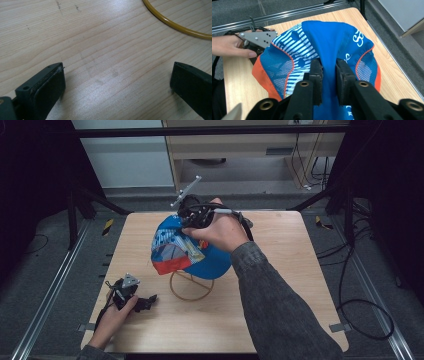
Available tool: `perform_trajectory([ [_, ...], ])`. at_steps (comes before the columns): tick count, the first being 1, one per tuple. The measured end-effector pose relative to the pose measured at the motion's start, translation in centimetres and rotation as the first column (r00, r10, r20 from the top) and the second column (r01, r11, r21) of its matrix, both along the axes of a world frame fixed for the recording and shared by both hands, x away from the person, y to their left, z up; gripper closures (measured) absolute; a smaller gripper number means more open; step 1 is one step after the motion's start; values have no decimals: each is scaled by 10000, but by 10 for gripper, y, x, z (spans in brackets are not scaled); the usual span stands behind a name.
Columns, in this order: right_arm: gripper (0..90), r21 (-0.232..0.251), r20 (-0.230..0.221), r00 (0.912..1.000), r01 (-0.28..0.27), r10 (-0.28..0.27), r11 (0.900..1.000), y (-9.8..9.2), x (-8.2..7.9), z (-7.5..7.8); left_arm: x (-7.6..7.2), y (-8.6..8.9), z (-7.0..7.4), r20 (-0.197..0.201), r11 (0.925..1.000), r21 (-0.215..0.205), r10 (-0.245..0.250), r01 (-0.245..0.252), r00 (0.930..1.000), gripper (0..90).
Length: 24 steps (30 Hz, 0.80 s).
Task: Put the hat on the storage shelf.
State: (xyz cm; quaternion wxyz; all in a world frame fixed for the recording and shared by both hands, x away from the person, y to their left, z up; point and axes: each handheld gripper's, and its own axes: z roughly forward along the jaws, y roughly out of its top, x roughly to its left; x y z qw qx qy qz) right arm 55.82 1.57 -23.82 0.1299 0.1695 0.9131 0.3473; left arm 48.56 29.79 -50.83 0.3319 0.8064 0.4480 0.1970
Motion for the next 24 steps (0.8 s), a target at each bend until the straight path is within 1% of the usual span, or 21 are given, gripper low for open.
perform_trajectory([
  [1, 729, -9, -21, 10000, 48, -48, 10000, -1, 0, 0, 0, 0, 0, 0, 10000, 0, 1, -1, 10000, 0],
  [11, 628, 95, -47, 9997, 249, -248, 9996, -6, 0, -3, 0, 0, 0, 1, 10000, 2, -1, 1, 10000, 0],
  [15, 632, 39, -54, 9997, 242, -242, 9997, -7, -1, -4, 0, 0, 0, 0, 10000, 0, 1, -1, 10000, 0],
  [20, 622, 91, -72, 9998, 205, -204, 9997, -8, -2, -2, 0, 0, 0, -13, 10000, 24, -22, 22, 10000, 0],
  [22, 641, 65, -75, 9998, 159, -158, 9999, -7, -3, -3, 0, 0, 0, -13, 10000, 23, -23, 23, 10000, 0],
  [24, 641, 25, -94, 9999, 143, -143, 9999, -7, -3, -3, 0, 0, 0, -14, 10000, 21, -24, 25, 10000, 0],
])
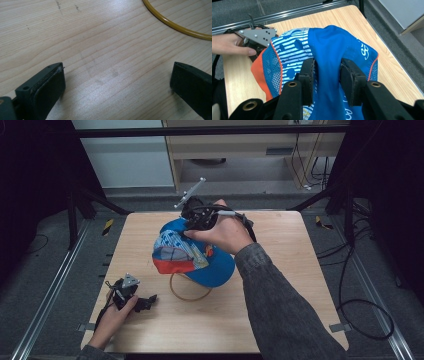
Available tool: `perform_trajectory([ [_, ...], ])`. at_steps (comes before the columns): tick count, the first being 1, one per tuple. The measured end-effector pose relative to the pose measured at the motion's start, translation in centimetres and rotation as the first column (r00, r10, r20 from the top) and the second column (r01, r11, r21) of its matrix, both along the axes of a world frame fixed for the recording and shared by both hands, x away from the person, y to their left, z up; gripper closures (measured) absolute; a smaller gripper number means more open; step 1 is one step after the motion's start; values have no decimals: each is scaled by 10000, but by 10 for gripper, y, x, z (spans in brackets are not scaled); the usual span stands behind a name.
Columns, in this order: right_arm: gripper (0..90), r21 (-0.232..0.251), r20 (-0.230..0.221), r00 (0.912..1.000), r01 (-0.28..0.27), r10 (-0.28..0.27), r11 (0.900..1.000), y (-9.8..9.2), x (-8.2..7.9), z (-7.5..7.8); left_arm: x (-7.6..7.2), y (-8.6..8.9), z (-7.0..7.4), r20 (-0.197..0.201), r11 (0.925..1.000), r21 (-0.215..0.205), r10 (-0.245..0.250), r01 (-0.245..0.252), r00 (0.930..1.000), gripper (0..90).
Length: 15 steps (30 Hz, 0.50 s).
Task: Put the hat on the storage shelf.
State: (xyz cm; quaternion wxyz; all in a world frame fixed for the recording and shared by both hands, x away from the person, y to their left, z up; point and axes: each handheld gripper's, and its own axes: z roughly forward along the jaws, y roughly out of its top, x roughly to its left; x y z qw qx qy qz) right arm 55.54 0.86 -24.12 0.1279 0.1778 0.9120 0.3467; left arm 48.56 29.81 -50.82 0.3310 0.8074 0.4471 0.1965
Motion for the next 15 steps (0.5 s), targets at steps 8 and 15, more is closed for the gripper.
perform_trajectory([
  [8, 600, 62, 15, 10000, 36, -36, 10000, -1, -1, -1, 0, 0, 0, 3, 10000, 0, 2, -2, 10000, 0],
  [15, 572, 107, 0, 10000, 81, -81, 9999, -3, -1, -1, 0, 0, 0, 2, 10000, 3, 1, -1, 10000, 0],
])
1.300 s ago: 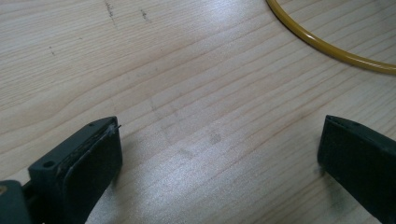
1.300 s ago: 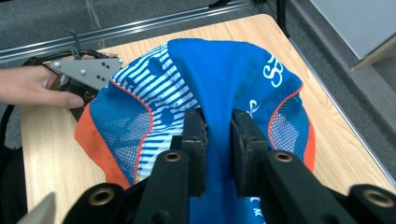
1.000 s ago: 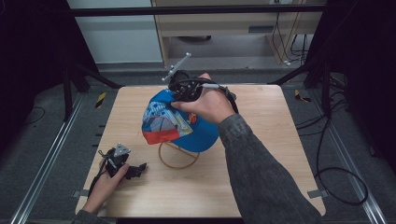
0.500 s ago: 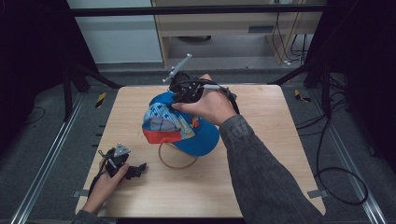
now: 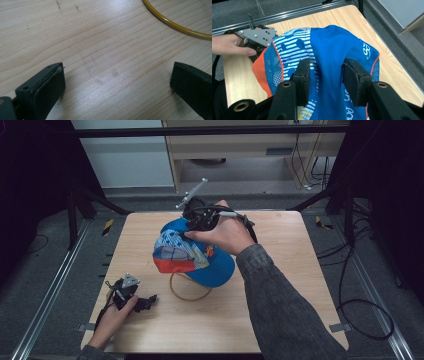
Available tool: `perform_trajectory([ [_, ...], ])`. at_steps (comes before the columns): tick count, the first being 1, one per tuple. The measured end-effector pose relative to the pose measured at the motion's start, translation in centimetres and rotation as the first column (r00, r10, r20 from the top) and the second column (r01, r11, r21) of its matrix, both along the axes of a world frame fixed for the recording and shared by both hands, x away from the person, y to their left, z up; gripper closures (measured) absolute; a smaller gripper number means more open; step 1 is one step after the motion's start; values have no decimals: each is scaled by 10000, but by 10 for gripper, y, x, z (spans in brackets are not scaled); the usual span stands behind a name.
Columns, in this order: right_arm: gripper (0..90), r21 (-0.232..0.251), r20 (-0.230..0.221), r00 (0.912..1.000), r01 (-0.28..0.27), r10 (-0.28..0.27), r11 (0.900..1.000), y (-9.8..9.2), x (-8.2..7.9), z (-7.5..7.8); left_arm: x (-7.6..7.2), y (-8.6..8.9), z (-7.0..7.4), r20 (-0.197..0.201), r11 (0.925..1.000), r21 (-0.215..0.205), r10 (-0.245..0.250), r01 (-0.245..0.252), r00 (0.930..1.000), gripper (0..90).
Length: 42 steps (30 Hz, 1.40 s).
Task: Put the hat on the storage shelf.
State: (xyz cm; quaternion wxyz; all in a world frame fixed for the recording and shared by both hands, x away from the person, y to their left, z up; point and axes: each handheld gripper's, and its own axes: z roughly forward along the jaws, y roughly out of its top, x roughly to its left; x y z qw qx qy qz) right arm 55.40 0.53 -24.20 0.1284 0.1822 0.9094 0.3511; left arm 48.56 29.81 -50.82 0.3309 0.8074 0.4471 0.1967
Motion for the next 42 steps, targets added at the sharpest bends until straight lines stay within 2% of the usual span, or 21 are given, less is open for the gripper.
perform_trajectory([
  [17, 479, 149, -39, 9999, 102, -102, 9998, -8, -5, 5, 0, 0, 0, 12, 10000, -19, 22, -22, 10000, 0],
  [27, 443, 377, 12, 9996, 283, -283, 9989, -26, -9, 5, 0, 0, 0, 11, 10000, -21, 24, -24, 10000, 0],
  [42, 241, 724, 348, 9949, 919, -946, 9931, -59, -15, -2, 0, 0, 0, 9, 10000, -27, 11, -11, 10000, 0],
])
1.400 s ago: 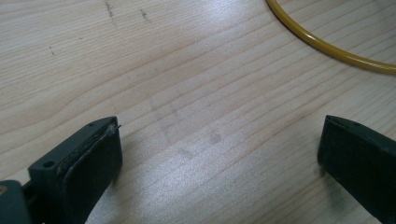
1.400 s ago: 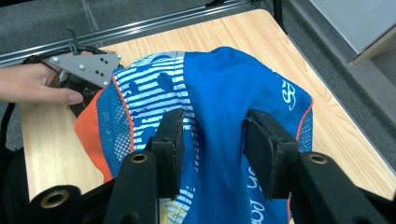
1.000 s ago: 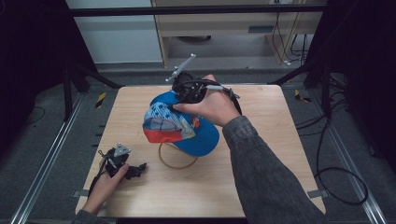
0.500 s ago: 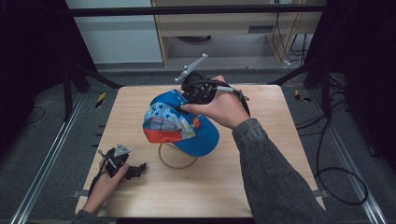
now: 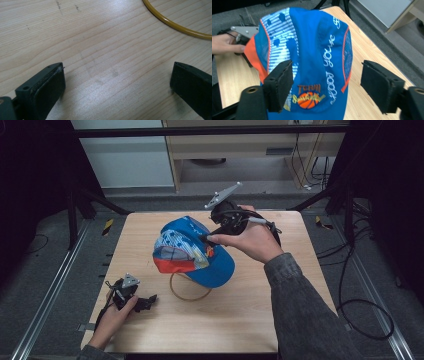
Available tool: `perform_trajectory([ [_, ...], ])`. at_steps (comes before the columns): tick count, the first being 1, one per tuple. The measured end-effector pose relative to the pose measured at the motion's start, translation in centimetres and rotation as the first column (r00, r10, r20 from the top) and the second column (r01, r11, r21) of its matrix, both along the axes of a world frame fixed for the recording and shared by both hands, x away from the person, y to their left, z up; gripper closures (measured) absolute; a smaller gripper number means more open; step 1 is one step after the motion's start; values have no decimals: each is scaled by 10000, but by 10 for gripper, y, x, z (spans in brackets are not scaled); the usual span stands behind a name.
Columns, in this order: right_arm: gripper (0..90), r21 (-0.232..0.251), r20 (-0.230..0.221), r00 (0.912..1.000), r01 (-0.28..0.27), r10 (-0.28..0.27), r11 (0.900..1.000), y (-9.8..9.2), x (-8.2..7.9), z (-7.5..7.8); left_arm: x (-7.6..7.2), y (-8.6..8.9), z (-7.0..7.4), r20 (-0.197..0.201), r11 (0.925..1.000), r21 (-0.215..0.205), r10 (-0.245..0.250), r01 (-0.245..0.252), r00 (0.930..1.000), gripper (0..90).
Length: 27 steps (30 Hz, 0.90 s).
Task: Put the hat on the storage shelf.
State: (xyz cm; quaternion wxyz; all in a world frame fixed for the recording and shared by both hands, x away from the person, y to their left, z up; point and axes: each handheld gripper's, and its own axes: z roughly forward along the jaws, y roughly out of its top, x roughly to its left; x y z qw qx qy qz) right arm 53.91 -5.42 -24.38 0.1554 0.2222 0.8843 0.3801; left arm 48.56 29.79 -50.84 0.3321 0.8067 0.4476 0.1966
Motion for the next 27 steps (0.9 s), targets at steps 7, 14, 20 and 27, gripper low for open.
perform_trajectory([
  [7, 151, 76, 60, 9992, 392, -392, 9992, -12, -3, -4, 0, 0, 0, 10, 10000, -17, 10, -10, 10000, 0],
  [14, 85, 183, 245, 9972, 704, -708, 9974, -30, -7, -12, 0, 0, 0, 8, 10000, -19, 12, -12, 10000, 0],
  [20, 73, 191, 265, 9952, 942, -947, 9954, -50, -11, -19, 0, 0, 0, -9, 10000, -41, 25, -25, 10000, 0],
  [27, 64, 213, 295, 9913, 1278, -1284, 9916, -71, -14, -28, 0, 0, 0, -7, 10000, 23, -16, 16, 10000, 0],
])
